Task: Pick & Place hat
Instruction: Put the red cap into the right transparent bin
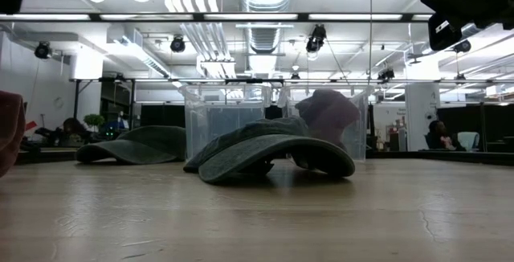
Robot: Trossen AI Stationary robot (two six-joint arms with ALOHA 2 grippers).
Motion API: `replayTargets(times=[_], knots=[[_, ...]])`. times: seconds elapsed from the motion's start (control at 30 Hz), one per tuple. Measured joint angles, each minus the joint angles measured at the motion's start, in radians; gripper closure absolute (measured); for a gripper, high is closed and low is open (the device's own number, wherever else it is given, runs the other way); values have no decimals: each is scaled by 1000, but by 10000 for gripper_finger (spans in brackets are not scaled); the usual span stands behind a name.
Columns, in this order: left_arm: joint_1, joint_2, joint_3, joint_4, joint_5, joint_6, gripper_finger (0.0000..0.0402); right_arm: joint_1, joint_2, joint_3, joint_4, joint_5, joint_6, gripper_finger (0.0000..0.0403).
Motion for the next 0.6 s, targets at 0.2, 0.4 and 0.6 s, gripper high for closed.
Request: replayTargets(times=[0.2, 0.4, 0.6], knots=[[-8, 95, 106, -243, 0, -45, 239, 0, 0, 0, -26, 1, 1, 394], [-8, 230, 212, -405, 0, 13, 239, 0, 0, 0, -45, 7, 2, 394], [-10, 310, 261, -509, 54, 17, 239, 0, 0, 0, -45, 8, 4, 394]])
